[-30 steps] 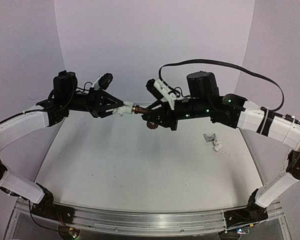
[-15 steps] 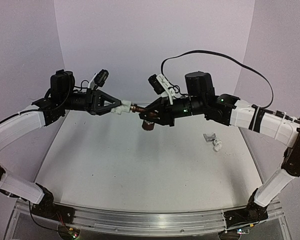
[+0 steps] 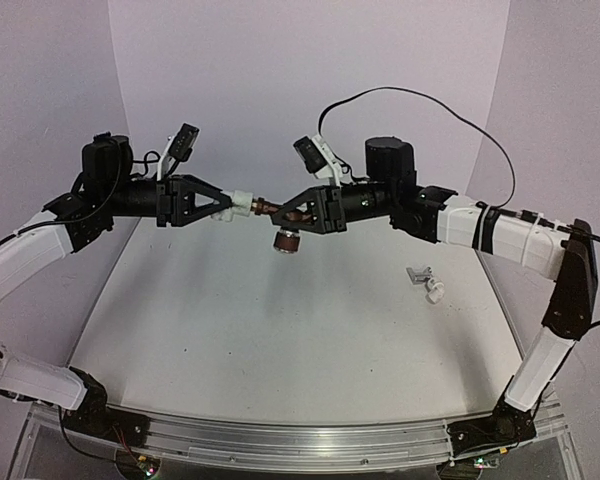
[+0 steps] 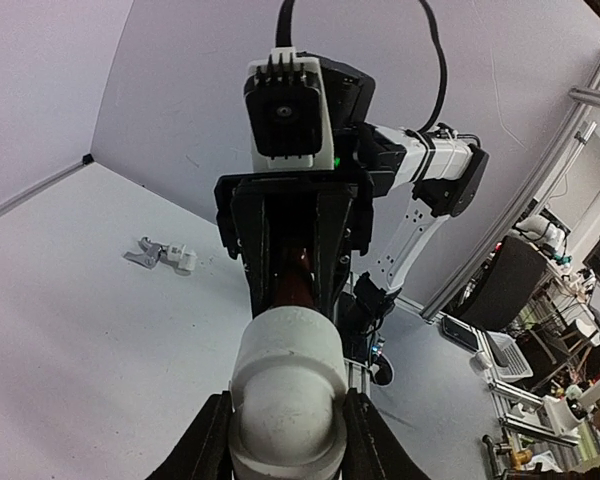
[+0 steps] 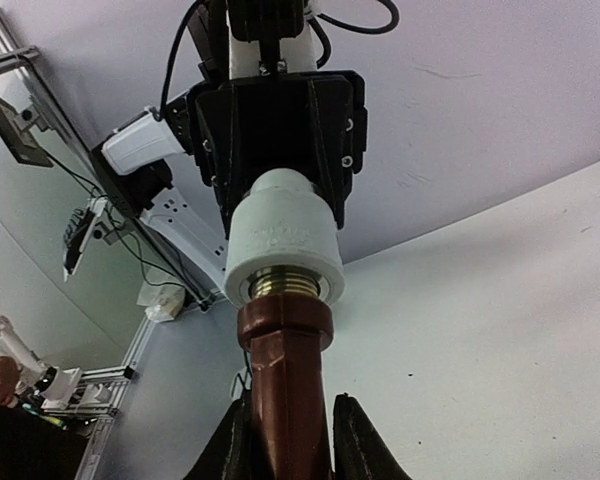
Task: Install the water faucets
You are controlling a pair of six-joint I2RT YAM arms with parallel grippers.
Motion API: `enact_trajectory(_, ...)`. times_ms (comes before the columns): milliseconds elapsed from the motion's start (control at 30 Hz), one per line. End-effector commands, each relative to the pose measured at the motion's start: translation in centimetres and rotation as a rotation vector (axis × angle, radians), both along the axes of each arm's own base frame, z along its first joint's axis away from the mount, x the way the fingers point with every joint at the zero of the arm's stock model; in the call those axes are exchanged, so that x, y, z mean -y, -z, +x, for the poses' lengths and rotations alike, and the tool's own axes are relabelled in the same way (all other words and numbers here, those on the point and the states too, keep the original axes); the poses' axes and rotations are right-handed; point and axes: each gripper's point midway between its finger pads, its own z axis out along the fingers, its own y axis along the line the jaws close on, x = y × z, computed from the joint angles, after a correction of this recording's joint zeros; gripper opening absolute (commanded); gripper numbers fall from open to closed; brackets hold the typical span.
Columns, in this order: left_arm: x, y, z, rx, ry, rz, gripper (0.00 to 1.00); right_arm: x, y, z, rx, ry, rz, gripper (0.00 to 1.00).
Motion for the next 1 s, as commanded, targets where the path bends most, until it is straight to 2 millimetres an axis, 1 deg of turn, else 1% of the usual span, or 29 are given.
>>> enact_trajectory(0,1.4,1.1,-3.6,0.134,0.152,0.019,0.00,-1.2,-7.1,-1.7,0.053,-0.115,0.202,0.00)
enact_trajectory(67,1.2,1.4,-3.5,0.173,0.137,0.032,0.00,-1.5,-6.8,-1.6,0.001,-0.152,0.186,0.00)
enact_trajectory(267,0.8,3.4,-3.4,0.384,0.095,0.121,0.00,-2.1,-5.8,-1.8,-0.165,-0.247,0.129,0.00)
enact_trajectory(400,0.5,4.0,-3.3,0.512,0.070,0.158,0.00,-2.4,-5.3,-1.7,-0.245,-0.271,0.107,0.00)
enact_trajectory(567,0.3,6.0,-2.9,0.712,0.039,0.240,0.00,-2.7,-5.1,-1.8,-0.354,-0.330,0.076,0.00)
enact_trajectory(633,0.3,6.7,-2.7,0.804,0.028,0.284,0.00,-2.8,-4.7,-1.9,-0.392,-0.347,0.053,0.00)
enact_trajectory(700,0.4,7.5,-2.2,0.894,0.010,0.340,0.00,-2.8,-4.1,-2.0,-0.427,-0.360,0.029,0.00)
enact_trajectory(767,0.4,8.2,-1.3,0.967,-0.011,0.406,0.00,-2.8,-3.6,-2.0,-0.457,-0.365,0.009,0.00)
enact_trajectory(900,0.6,8.5,-0.1,1.137,-0.024,0.504,0.00,-2.7,-3.0,-2.2,-0.503,-0.371,-0.017,0.00)
enact_trajectory(967,0.5,9.3,0.8,1.253,-0.028,0.603,0.00,-2.7,-2.9,-2.2,-0.514,-0.374,-0.024,0.00)
